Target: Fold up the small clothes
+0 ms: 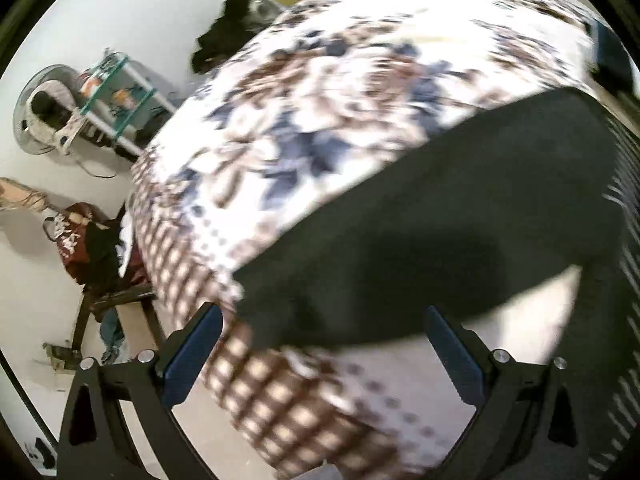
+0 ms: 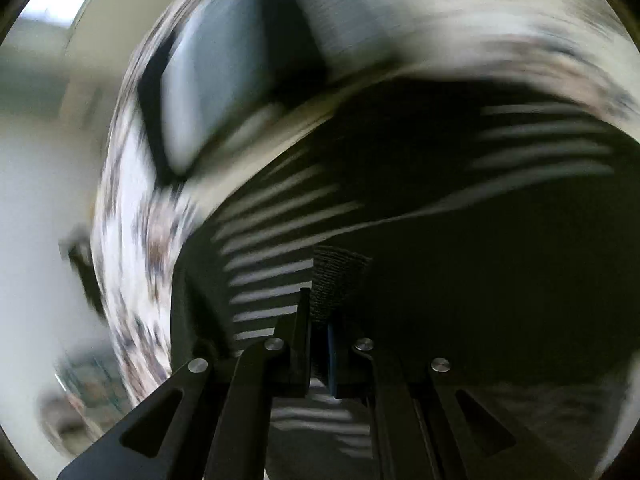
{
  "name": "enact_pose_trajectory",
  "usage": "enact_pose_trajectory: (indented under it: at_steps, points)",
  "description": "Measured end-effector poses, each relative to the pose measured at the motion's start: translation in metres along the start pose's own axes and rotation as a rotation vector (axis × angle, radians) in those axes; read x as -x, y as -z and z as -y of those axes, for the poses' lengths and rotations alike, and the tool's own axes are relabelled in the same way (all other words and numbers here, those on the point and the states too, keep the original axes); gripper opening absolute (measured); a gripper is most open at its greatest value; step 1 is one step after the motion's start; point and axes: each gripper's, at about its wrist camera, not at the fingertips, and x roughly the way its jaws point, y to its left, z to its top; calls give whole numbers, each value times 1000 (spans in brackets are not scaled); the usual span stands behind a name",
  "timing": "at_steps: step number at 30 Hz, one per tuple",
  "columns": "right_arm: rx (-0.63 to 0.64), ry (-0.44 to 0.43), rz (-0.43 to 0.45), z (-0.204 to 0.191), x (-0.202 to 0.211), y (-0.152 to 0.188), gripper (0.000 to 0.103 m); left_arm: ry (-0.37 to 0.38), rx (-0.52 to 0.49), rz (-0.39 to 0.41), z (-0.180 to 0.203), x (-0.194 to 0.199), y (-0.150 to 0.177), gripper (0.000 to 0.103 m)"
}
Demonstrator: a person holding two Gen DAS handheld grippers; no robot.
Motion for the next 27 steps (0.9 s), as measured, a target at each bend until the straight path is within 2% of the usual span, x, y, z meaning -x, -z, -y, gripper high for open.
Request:
enact_pose_trajectory:
  at_steps: [2,5,6,8,9,10,11,12,13,15,18,21,24,25,27]
  points:
    - [59,14,-61,-46,-46,8,6,-21,9,-7,-18,-12,-2,103]
    - [147,145,-67,-91,-90,20,6,-29,50,-28,-46,-26,-2,103]
    - [181,188,-66,-96,-97,24,7,-22,60,-36,-51,-29,-2,103]
    - [199,168,-78,-94,-93,32,9,13,85,-69,-63,-38,-3,103]
    - [187,120,-106,-88,-86,35,21,36,96,-86,-68,-41,-2,103]
    - [155,51,-147,-78,-76,40,41,65,112,-100,-75,-44,-3,103]
    - [116,-5,-169,-65,-63,45,52,84,126,-108,-80,-46,-3,103]
    - [73,-45,-167,-50,-47,51,69,106,143,-116,-87,-47,-2,103]
    - [41,-63,-156,-34,-30,59,72,141,169,-131,-96,-51,-3,103]
    - [10,-57,-140,-4,4,76,72,184,213,-164,-106,-59,0,103]
    - [-15,37,-117,43,39,93,73,291,318,-226,-122,-82,5,103]
    - [-44,102,-131,83,49,106,73,371,408,-281,-128,-115,10,102]
    - [-84,171,-170,118,38,114,73,370,420,-311,-121,-135,8,101]
    - [-95,180,-182,122,33,119,73,357,413,-293,-118,-135,5,94]
    - [-103,197,-199,134,29,131,73,335,374,-246,-110,-124,-2,61]
